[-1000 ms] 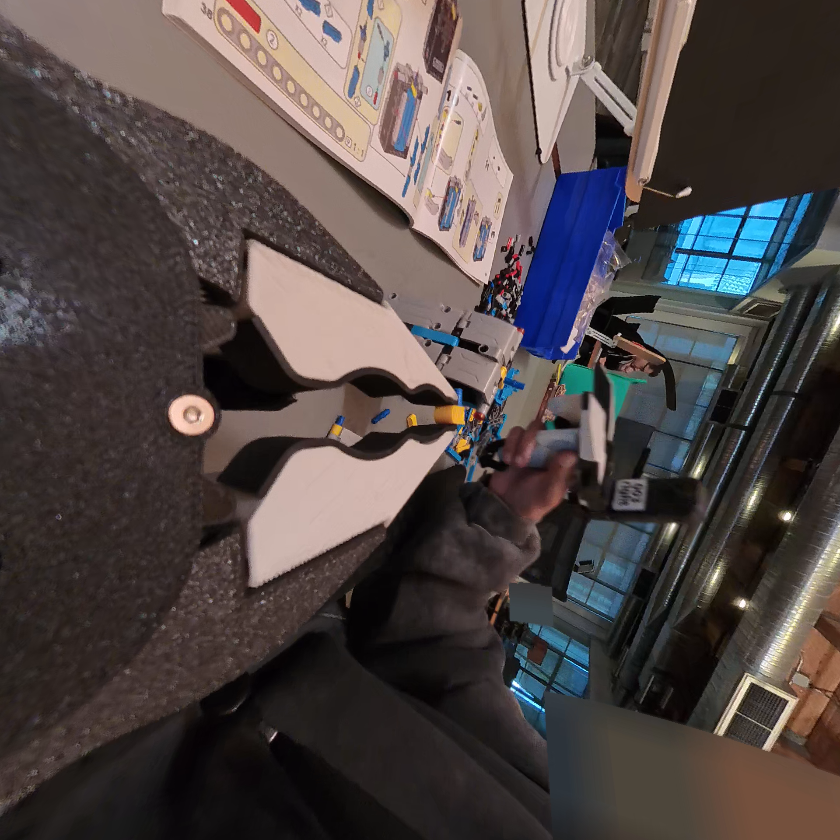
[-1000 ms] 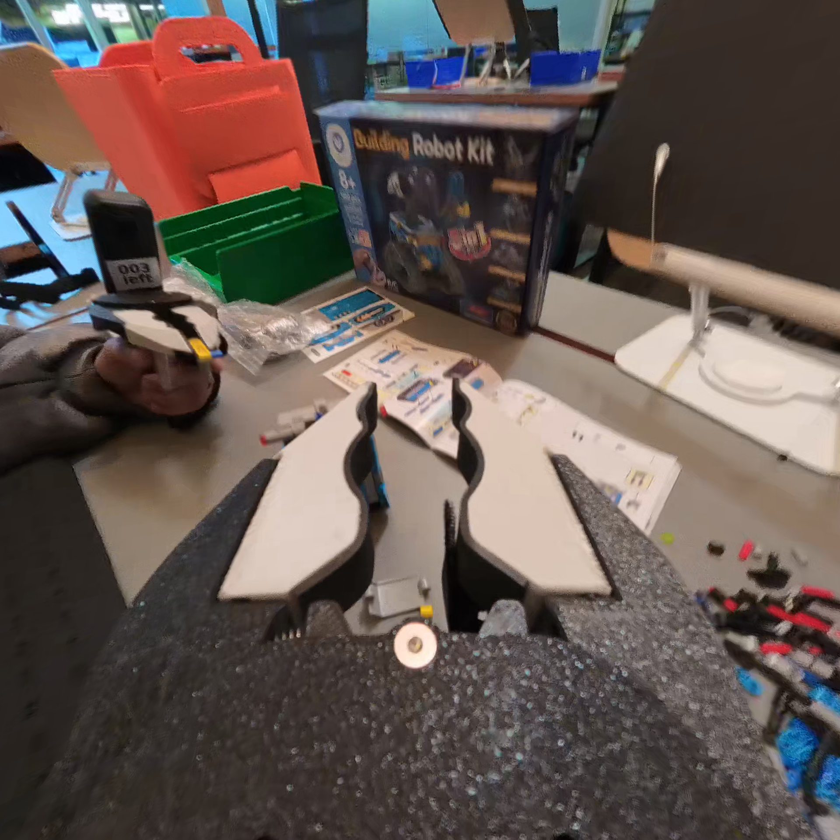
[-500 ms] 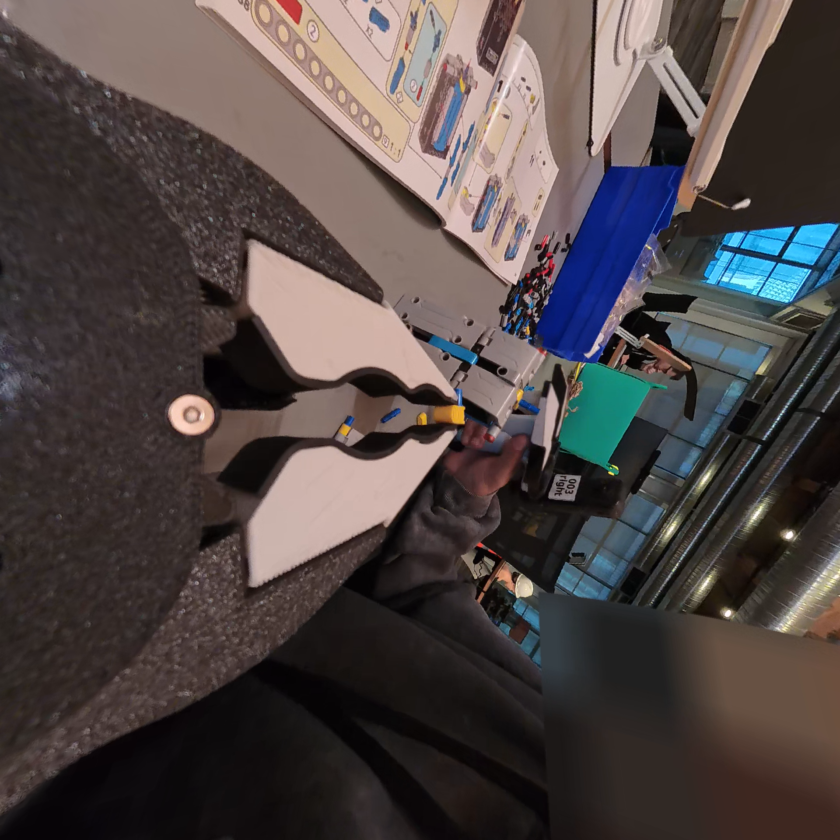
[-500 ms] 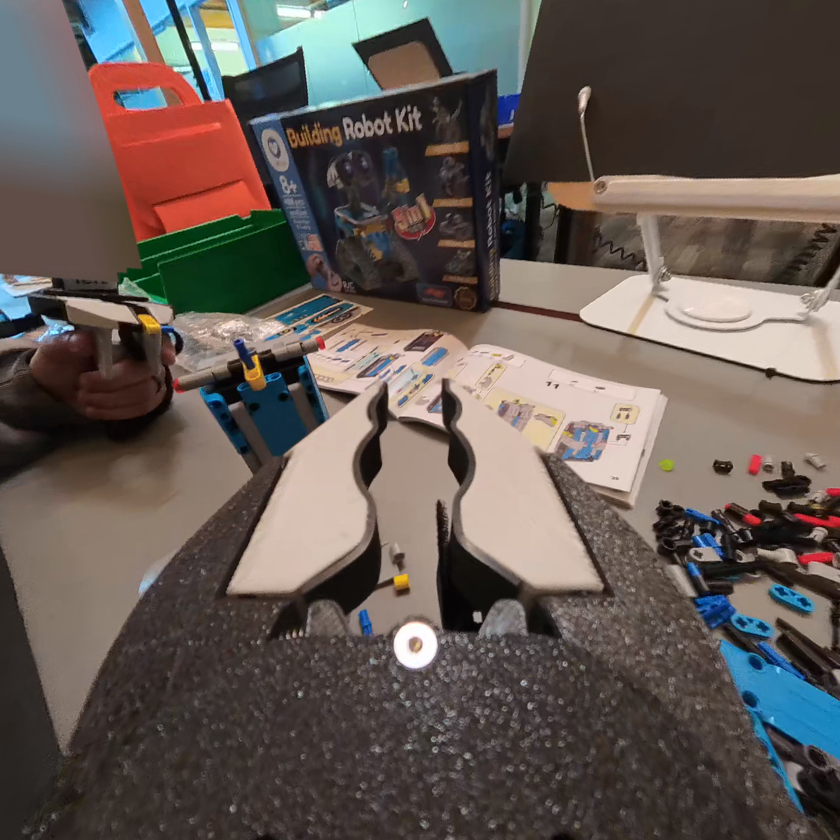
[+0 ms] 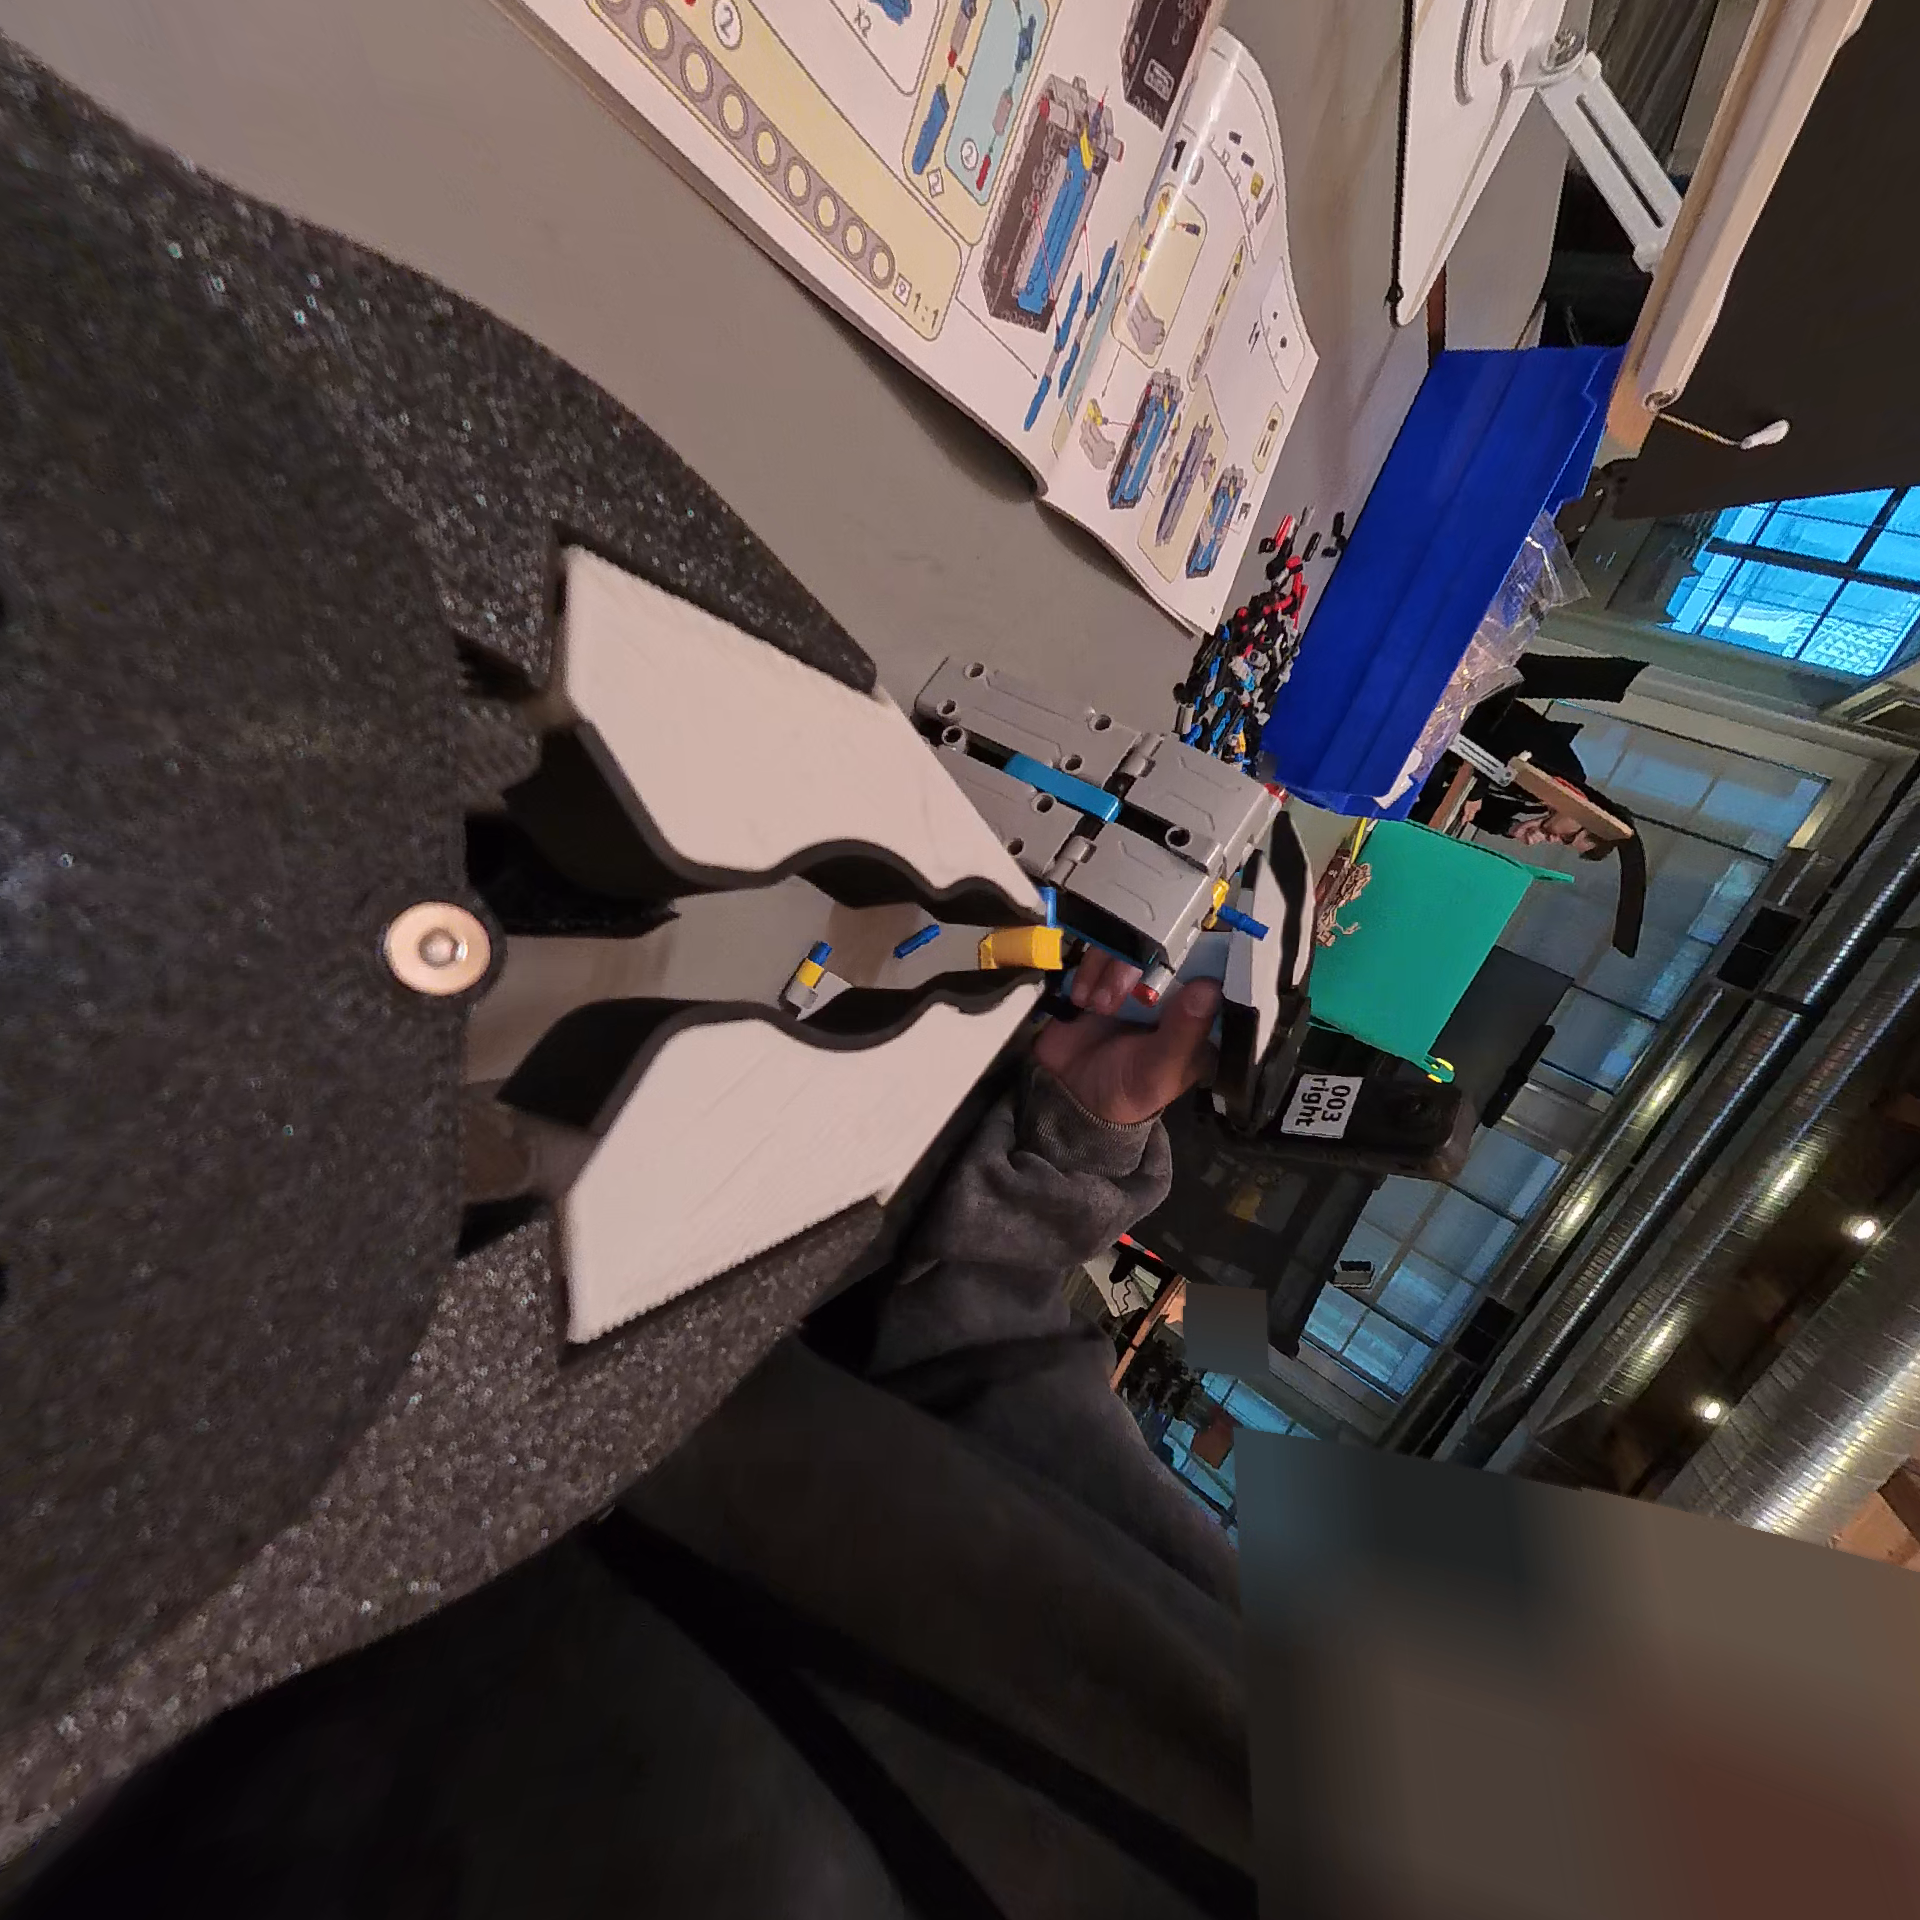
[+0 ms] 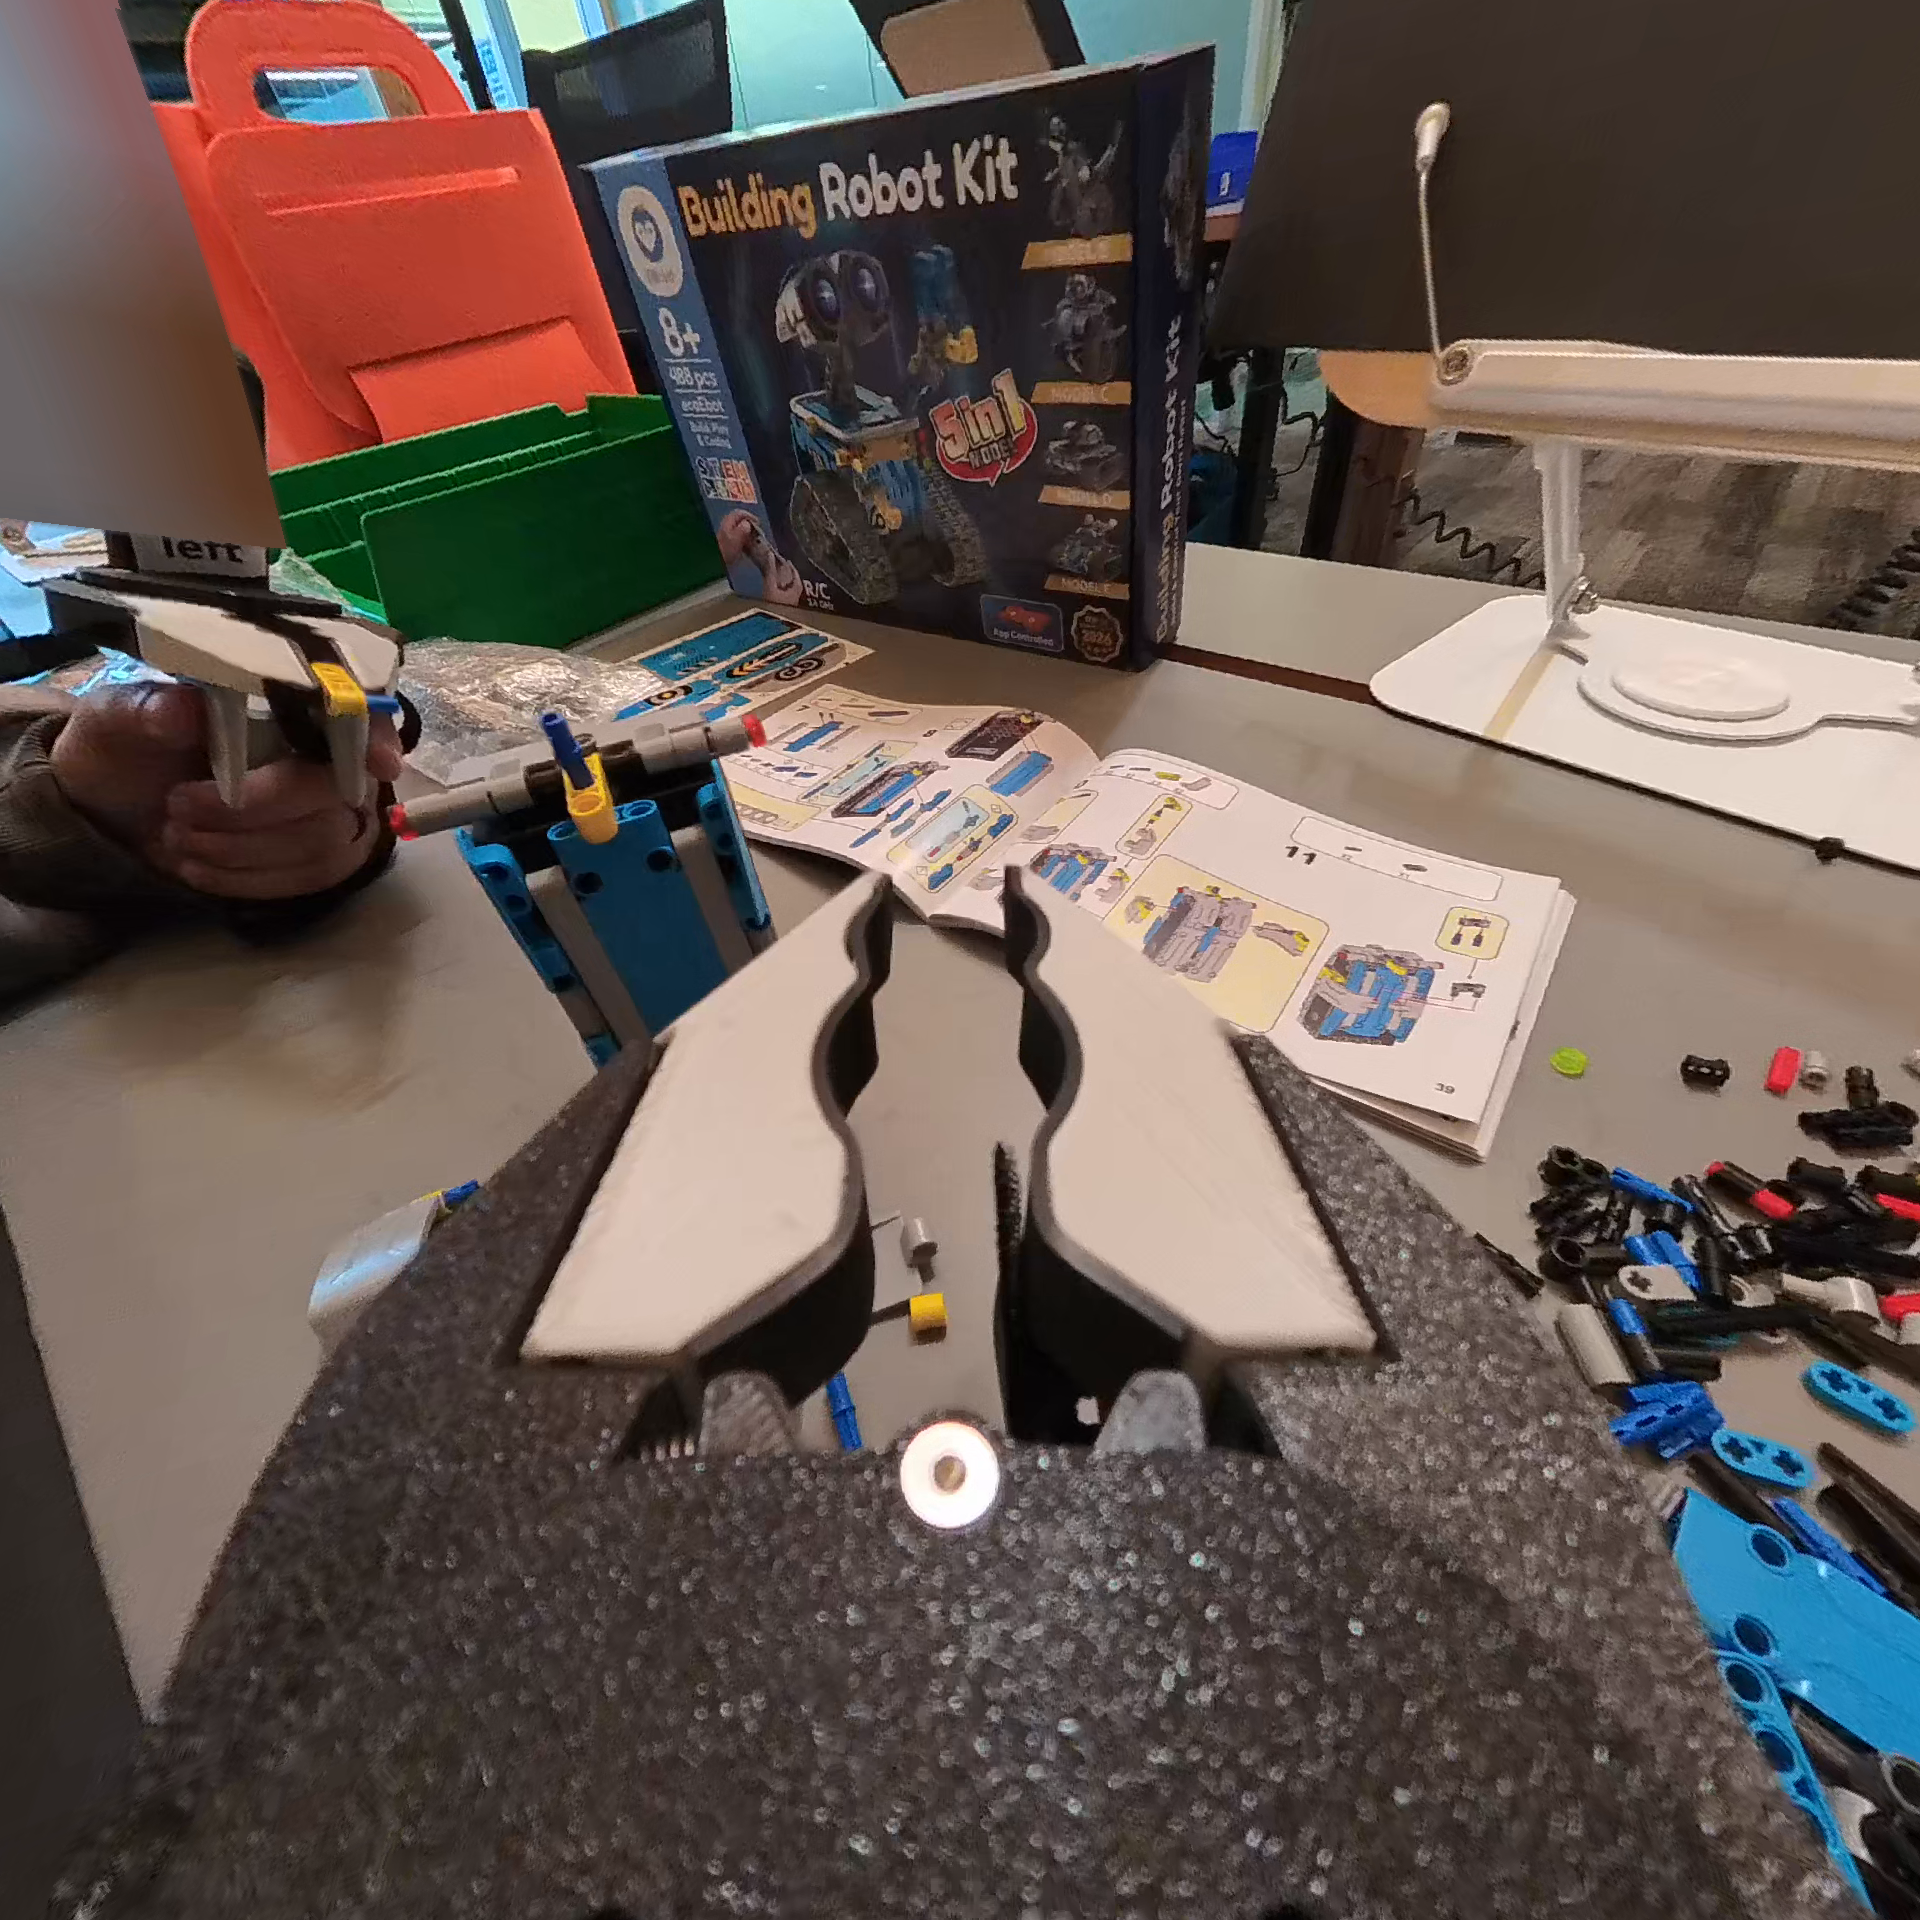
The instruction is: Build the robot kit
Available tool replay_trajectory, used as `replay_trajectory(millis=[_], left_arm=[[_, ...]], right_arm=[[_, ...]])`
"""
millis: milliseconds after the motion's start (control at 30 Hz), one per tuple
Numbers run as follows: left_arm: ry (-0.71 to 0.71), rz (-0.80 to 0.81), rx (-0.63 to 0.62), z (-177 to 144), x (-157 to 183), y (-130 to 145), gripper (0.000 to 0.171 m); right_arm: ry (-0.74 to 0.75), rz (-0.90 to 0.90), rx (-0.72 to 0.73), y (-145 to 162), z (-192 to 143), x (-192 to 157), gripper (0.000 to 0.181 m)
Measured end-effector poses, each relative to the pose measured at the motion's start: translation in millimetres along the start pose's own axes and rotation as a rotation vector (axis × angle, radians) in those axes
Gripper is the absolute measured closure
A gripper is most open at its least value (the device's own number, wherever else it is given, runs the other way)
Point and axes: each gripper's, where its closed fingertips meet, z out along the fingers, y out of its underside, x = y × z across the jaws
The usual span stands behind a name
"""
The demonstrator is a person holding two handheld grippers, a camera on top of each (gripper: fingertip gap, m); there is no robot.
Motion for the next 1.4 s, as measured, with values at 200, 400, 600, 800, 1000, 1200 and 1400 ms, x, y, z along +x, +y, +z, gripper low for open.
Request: replay_trajectory(millis=[200, 400, 600, 800, 1000, 1200, 1400], left_arm=[[0.009, 0.048, -0.035, 4, 9, 6, 0.165], [0.01, 0.127, -0.078, 9, 20, 15, 0.165], [-0.002, 0.223, -0.114, 13, 28, 22, 0.165], [0.006, 0.195, -0.107, 13, 27, 21, 0.165], [0.014, 0.191, -0.12, 14, 28, 23, 0.165], [0.019, 0.186, -0.12, 13, 28, 23, 0.165], [0.054, 0.161, -0.13, 16, 35, 26, 0.165]], right_arm=[[-0.042, -0.048, -0.017, 2, 2, -14, 0.16], [-0.128, -0.109, -0.009, -6, -3, -46, 0.159], [-0.533, -0.15, -0.256, 29, -20, -150, 0.145], [-0.477, -0.347, -0.521, 83, -9, -163, 0.143], [-0.404, -0.395, -0.663, 107, -10, -147, 0.14], [-0.397, -0.373, -0.639, 100, -9, -146, 0.139], [-0.484, -0.189, -0.31, 50, 6, -171, 0.144]])
